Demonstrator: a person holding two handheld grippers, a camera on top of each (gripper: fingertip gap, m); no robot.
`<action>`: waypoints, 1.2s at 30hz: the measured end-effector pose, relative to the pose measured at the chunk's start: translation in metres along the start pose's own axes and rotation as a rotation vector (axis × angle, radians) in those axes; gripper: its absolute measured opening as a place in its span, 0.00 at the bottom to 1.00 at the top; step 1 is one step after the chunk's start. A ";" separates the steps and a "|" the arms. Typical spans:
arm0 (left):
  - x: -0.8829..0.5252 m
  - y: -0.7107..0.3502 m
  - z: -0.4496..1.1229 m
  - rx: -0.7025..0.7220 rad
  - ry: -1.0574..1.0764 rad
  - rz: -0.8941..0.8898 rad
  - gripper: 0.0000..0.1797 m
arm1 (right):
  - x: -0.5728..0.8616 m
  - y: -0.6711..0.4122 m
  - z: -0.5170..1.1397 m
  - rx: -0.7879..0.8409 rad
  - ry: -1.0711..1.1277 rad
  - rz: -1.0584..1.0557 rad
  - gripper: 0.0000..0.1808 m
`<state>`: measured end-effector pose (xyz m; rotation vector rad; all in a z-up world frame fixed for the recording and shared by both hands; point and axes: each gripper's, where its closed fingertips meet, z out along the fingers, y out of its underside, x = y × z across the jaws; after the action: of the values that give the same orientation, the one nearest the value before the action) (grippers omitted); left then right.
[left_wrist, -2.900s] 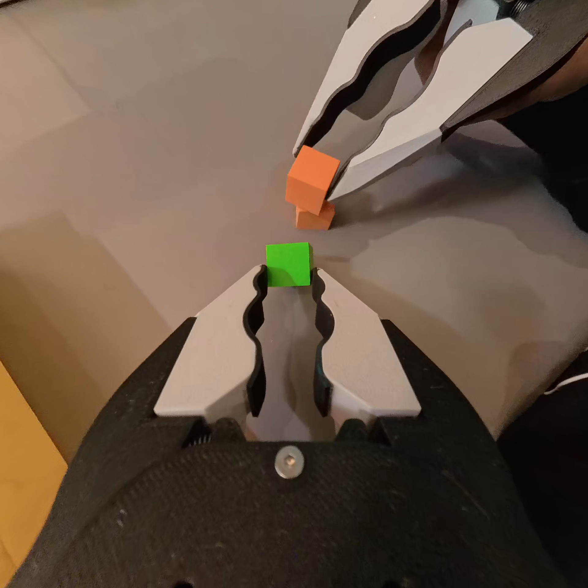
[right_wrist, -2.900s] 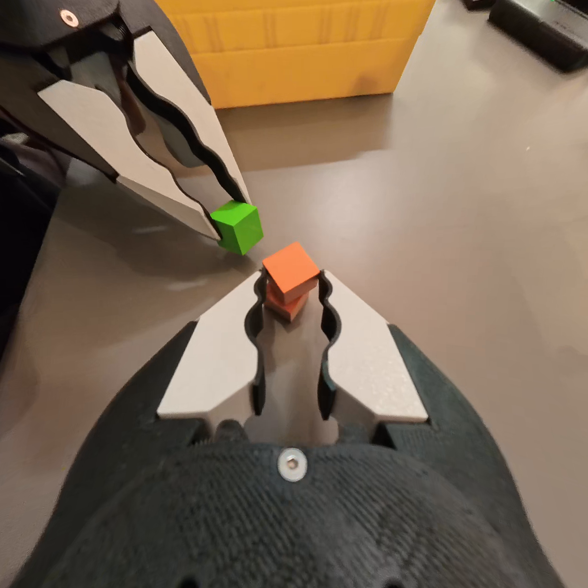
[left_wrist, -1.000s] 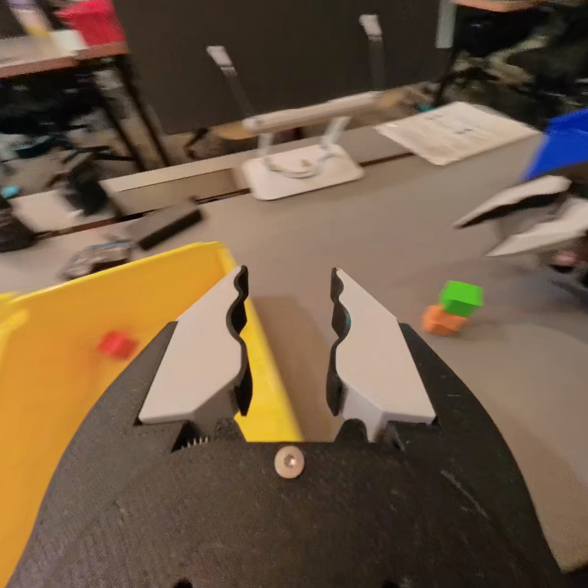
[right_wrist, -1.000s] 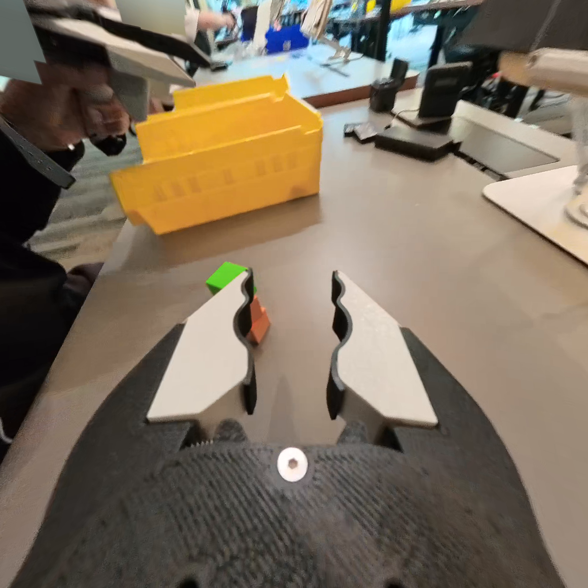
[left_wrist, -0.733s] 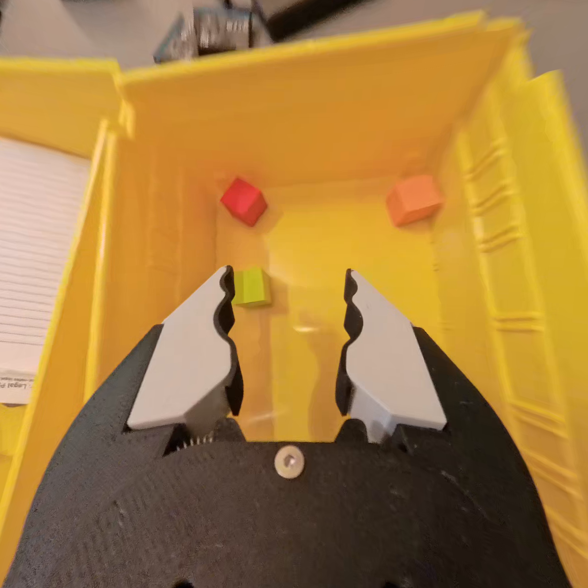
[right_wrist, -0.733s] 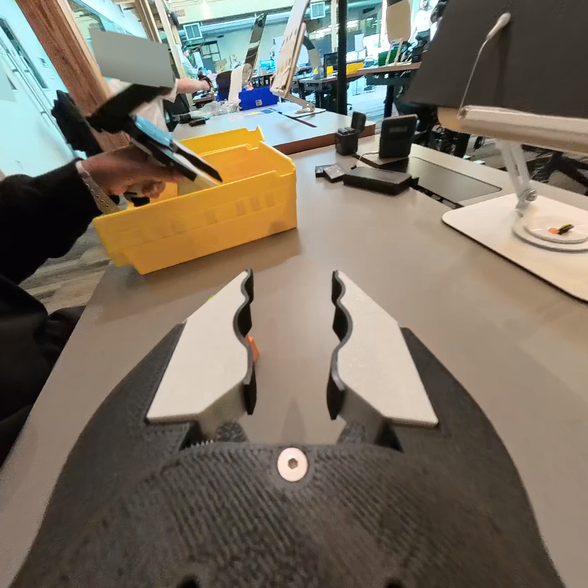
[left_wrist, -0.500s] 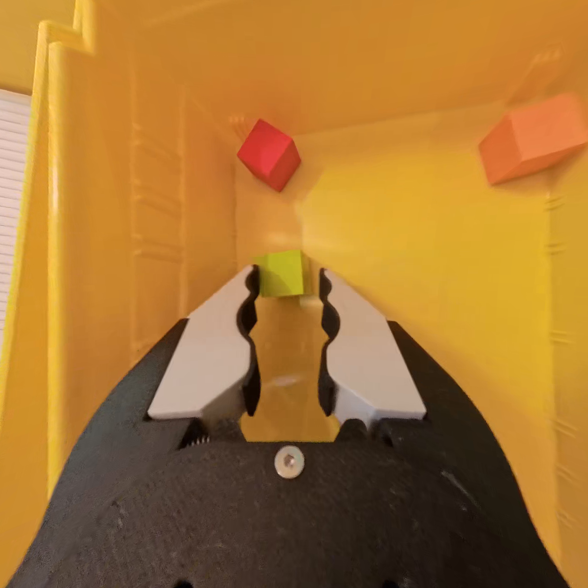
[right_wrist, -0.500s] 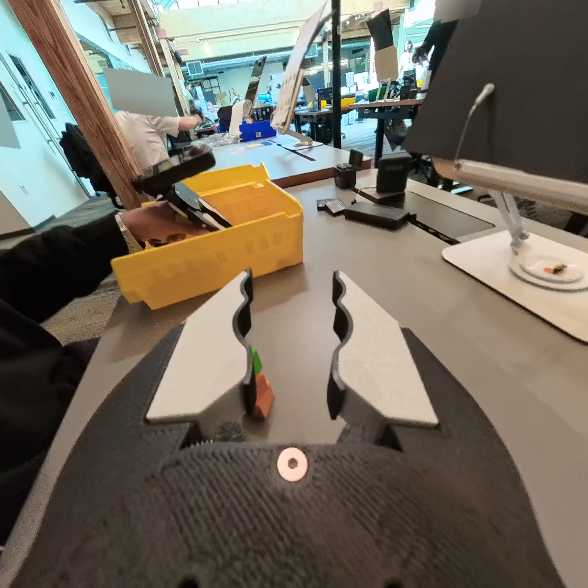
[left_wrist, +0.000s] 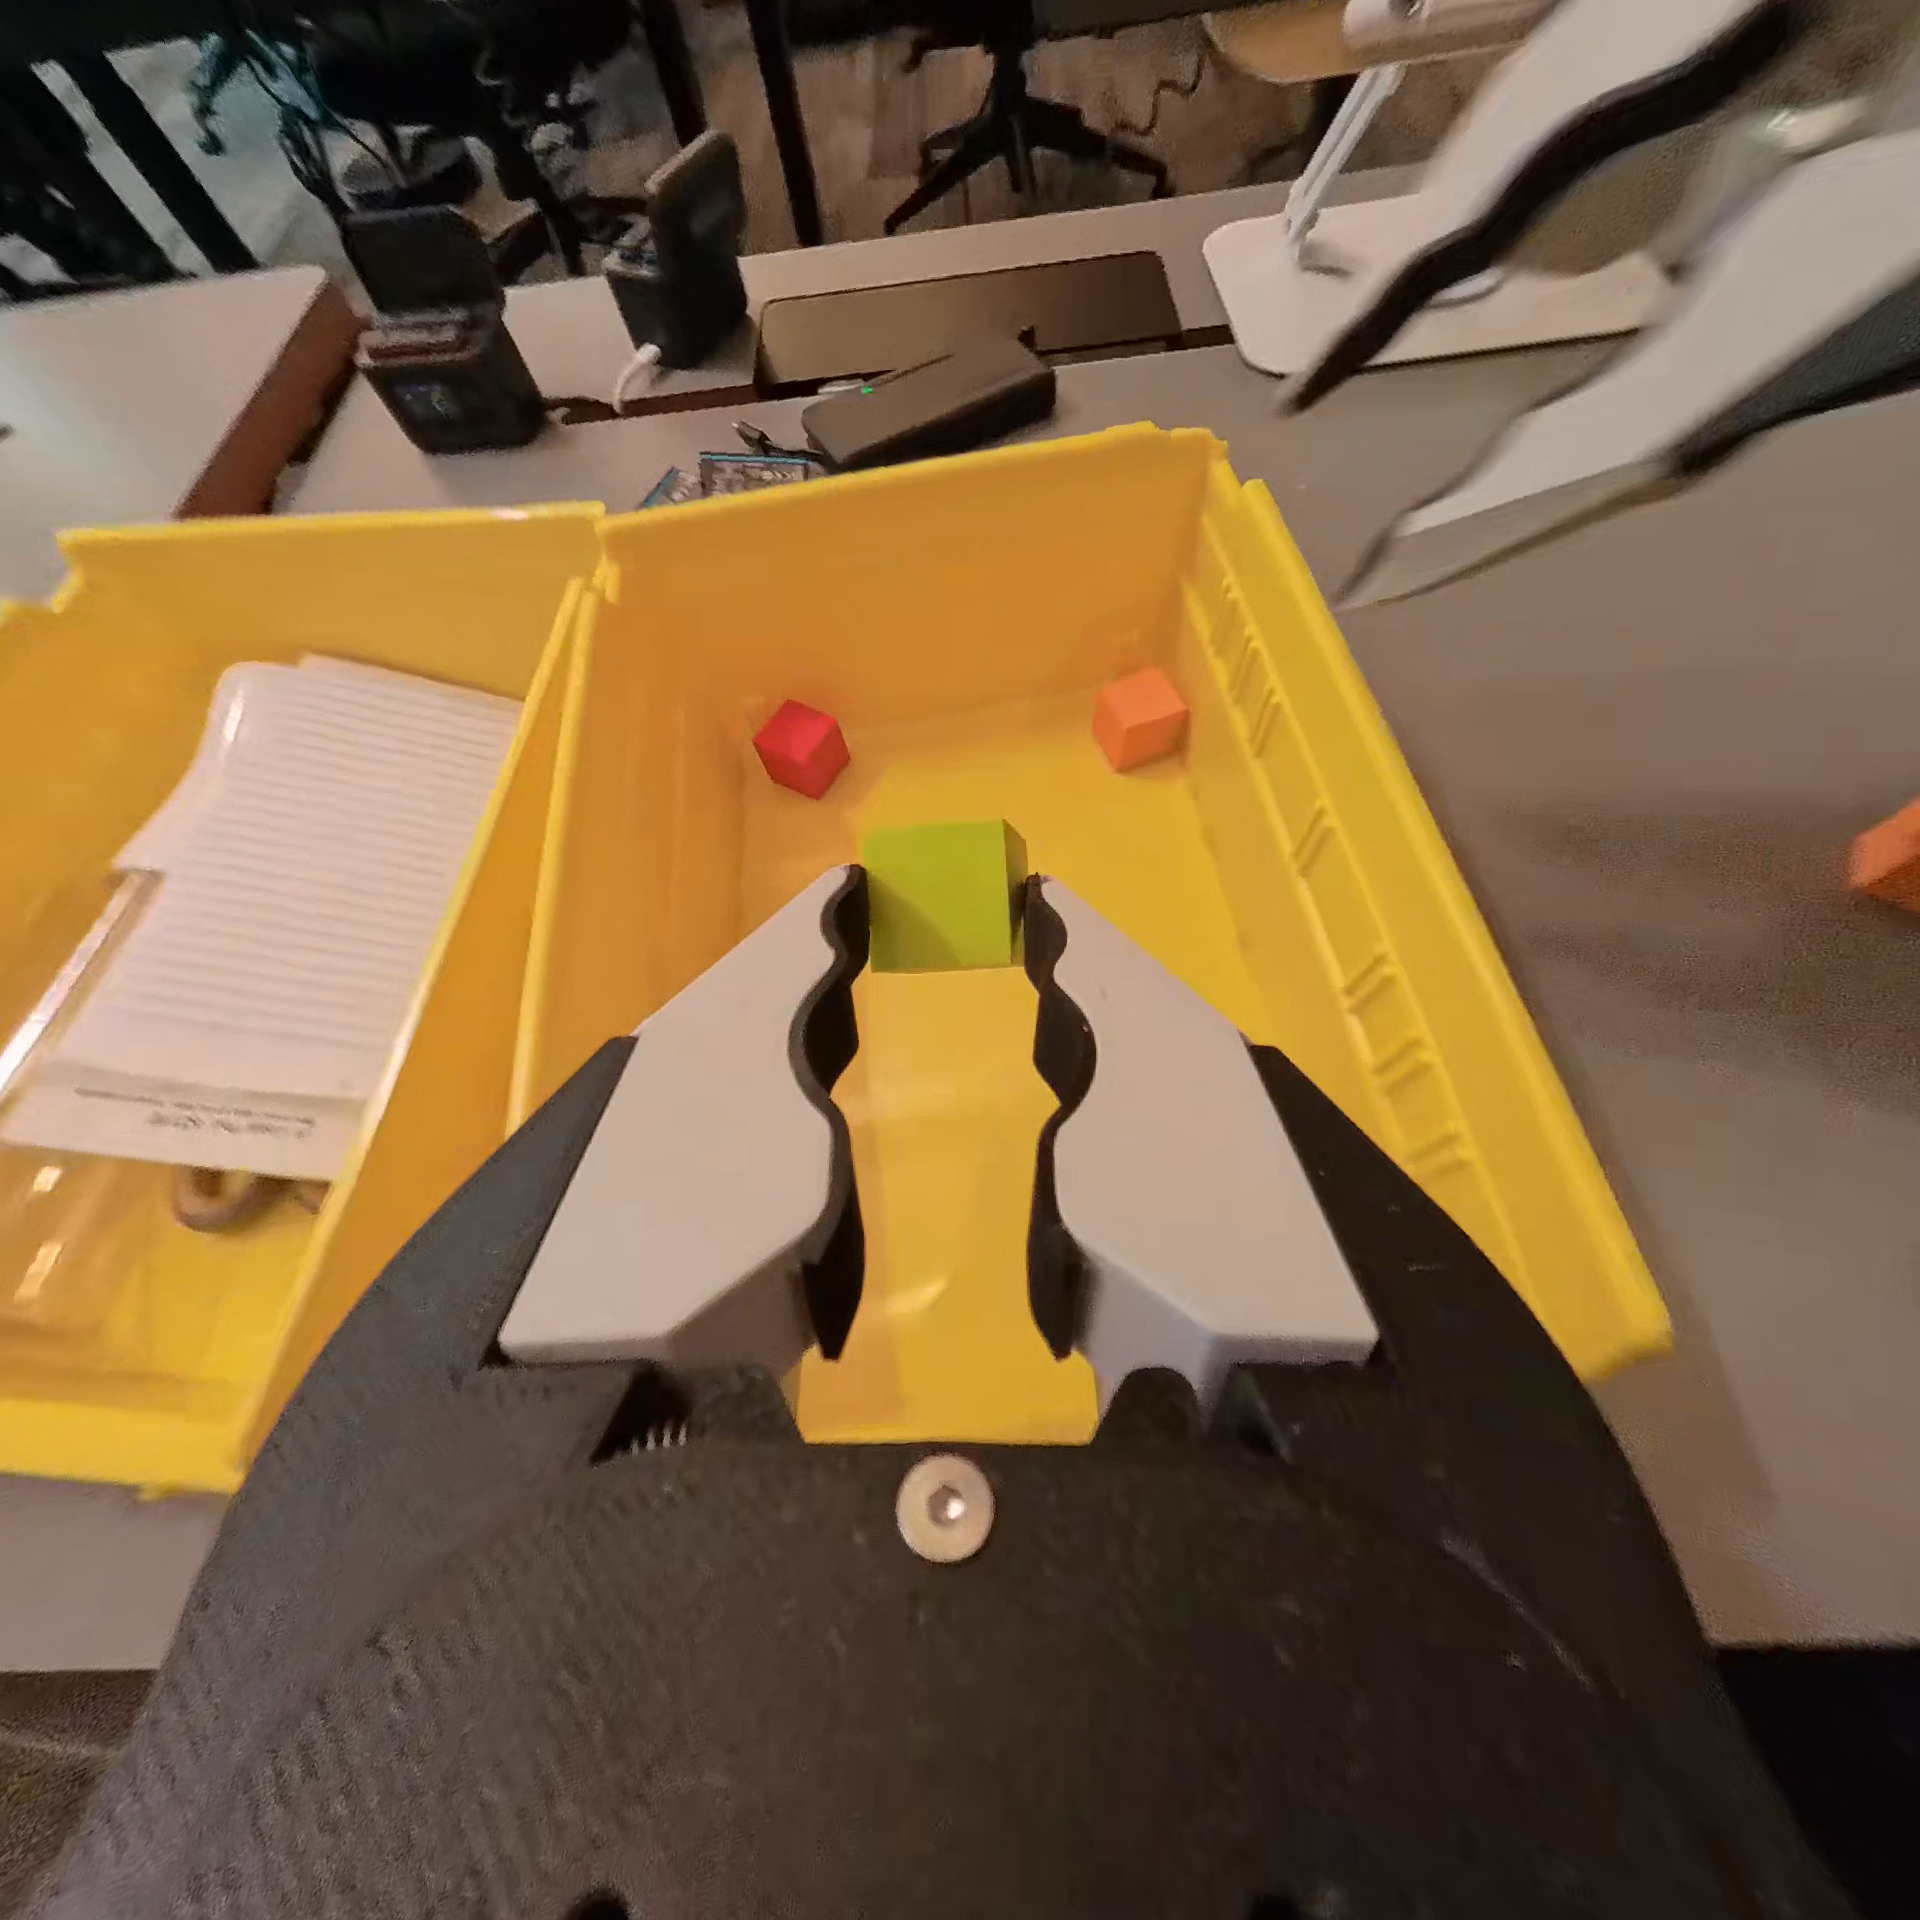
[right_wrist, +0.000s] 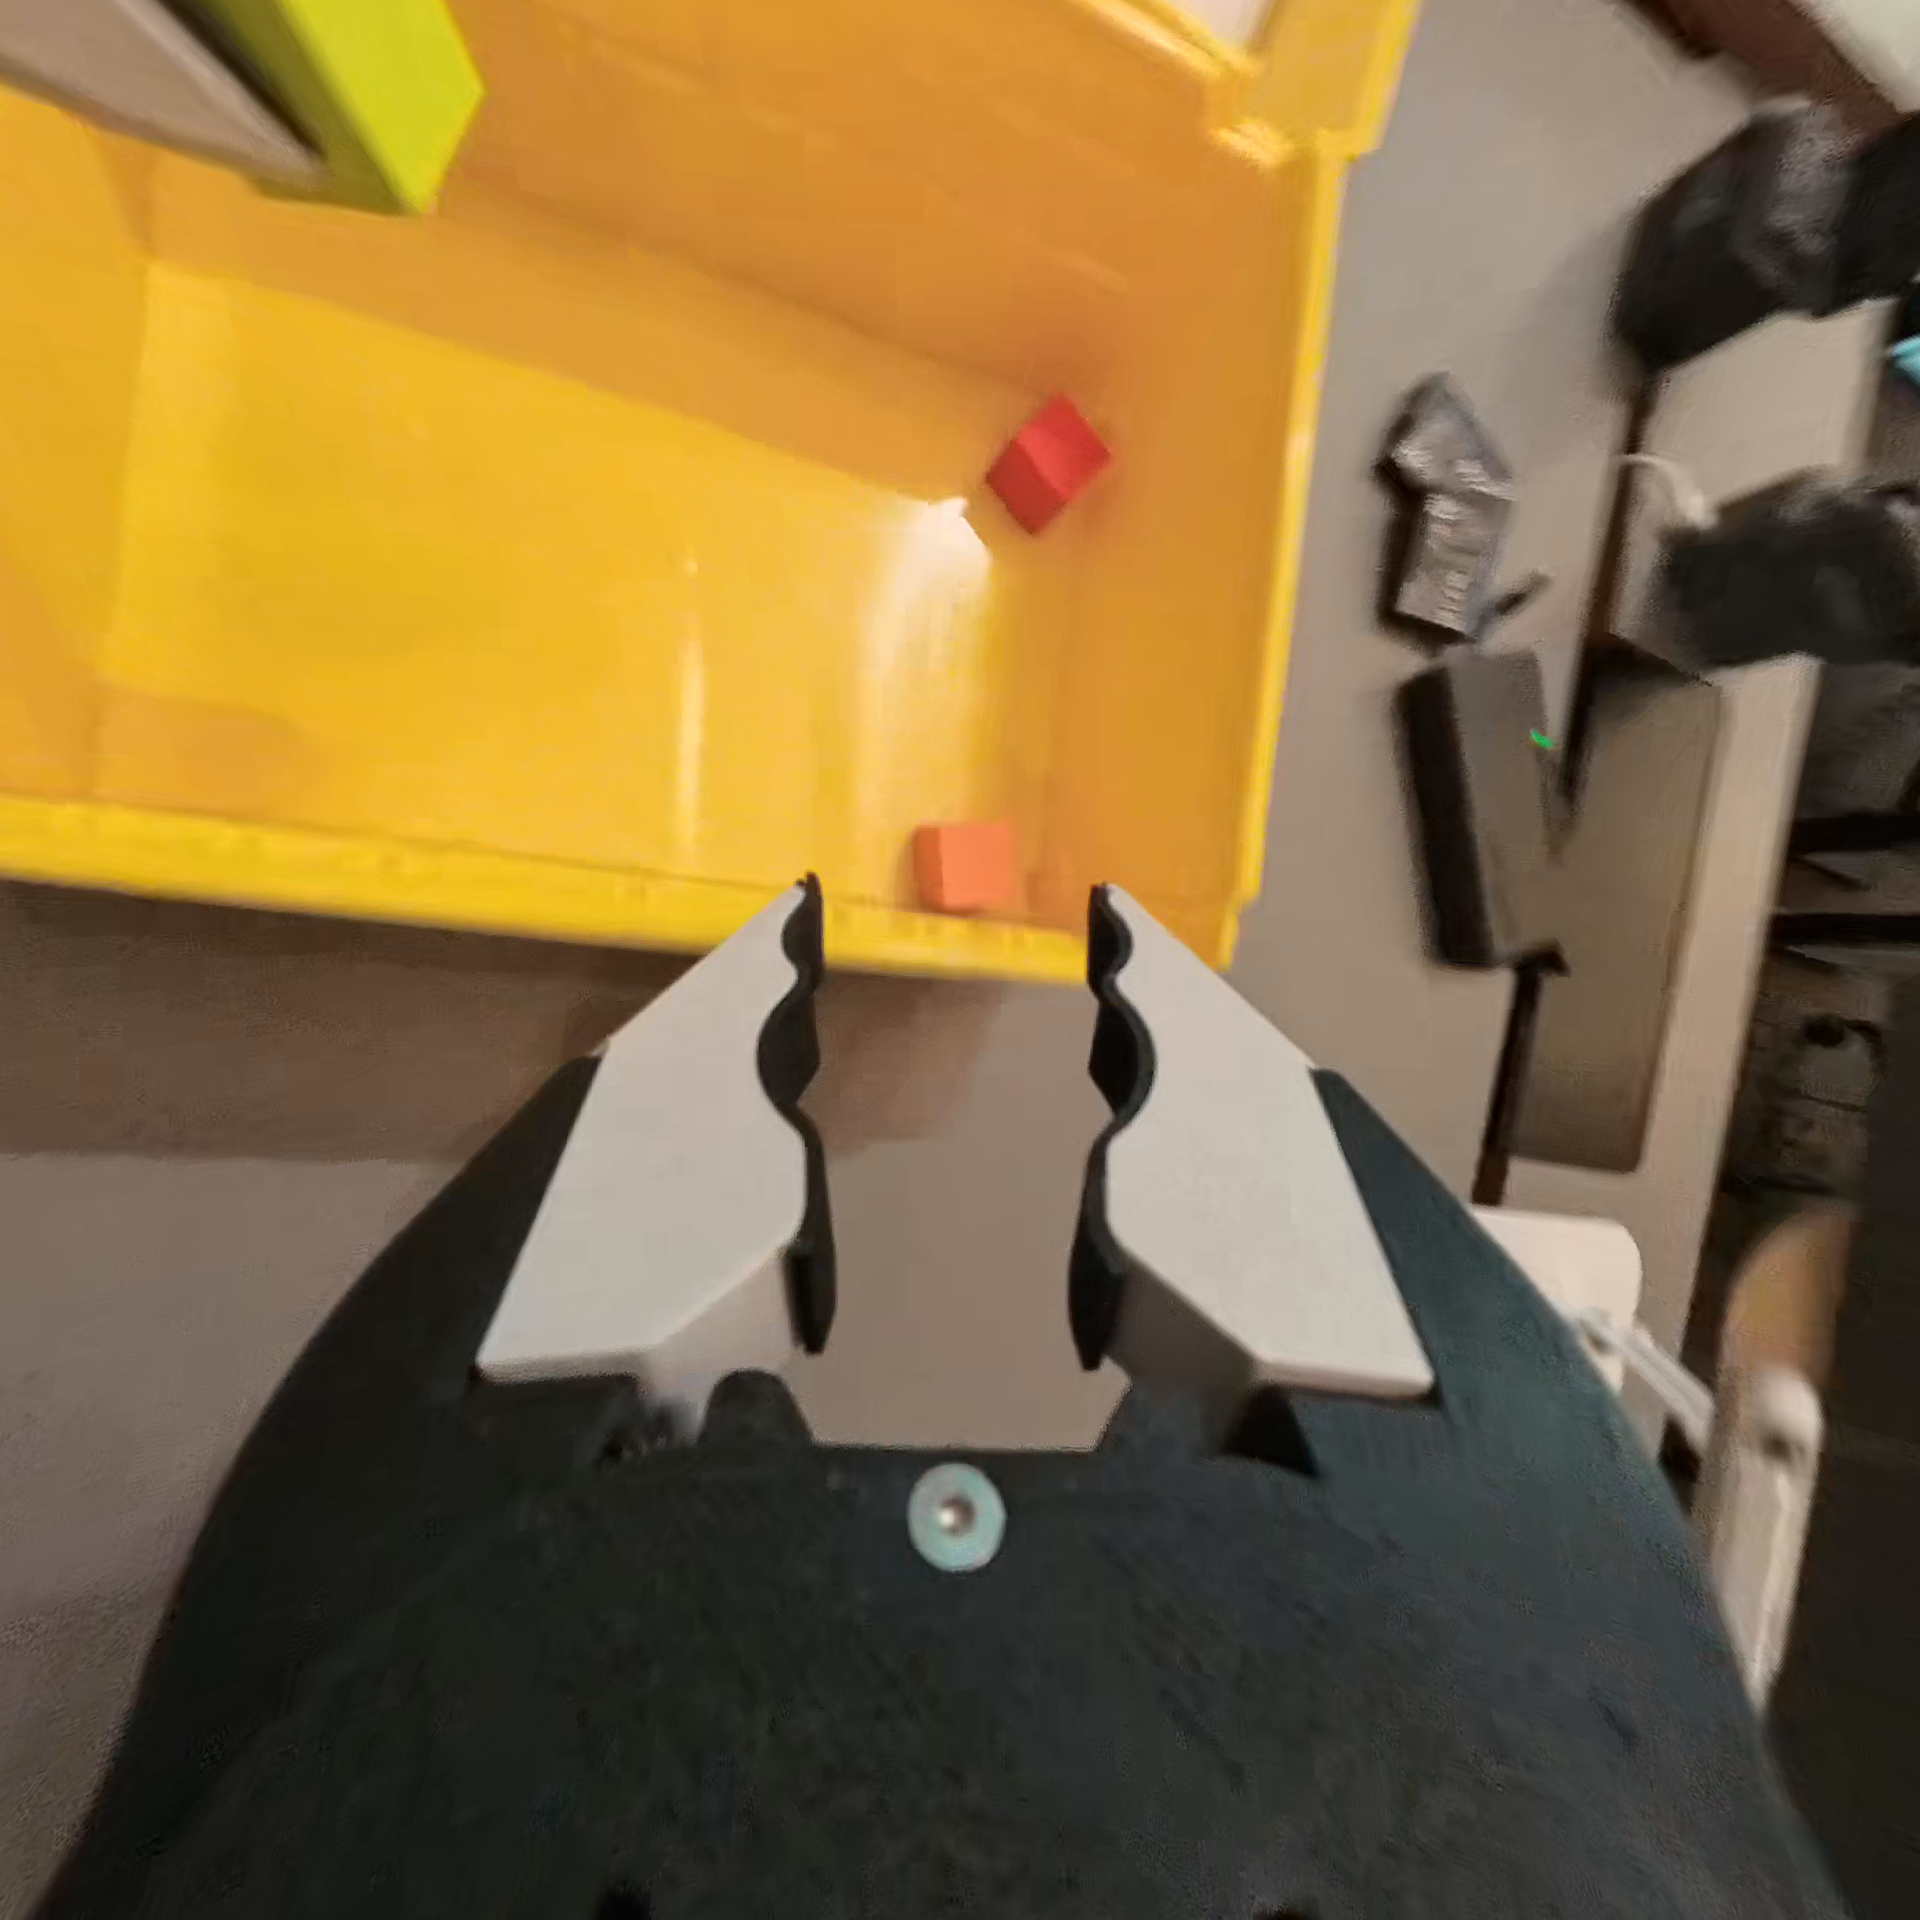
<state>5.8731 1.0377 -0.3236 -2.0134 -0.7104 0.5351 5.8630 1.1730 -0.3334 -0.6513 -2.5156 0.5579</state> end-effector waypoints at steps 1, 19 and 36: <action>0.001 0.005 -0.006 0.008 0.030 -0.031 0.14 | -0.002 -0.007 0.017 -0.056 -0.052 -0.029 0.28; 0.010 0.045 -0.058 0.114 0.234 -0.195 0.14 | -0.012 0.017 0.090 -0.747 -0.267 -0.130 0.13; 0.151 -0.014 -0.078 0.243 0.521 0.031 0.14 | -0.053 0.152 -0.135 0.439 0.173 0.605 0.14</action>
<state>6.0288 1.0961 -0.2865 -1.8238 -0.2805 0.0914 6.0285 1.3016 -0.3172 -1.2209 -1.9156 1.1634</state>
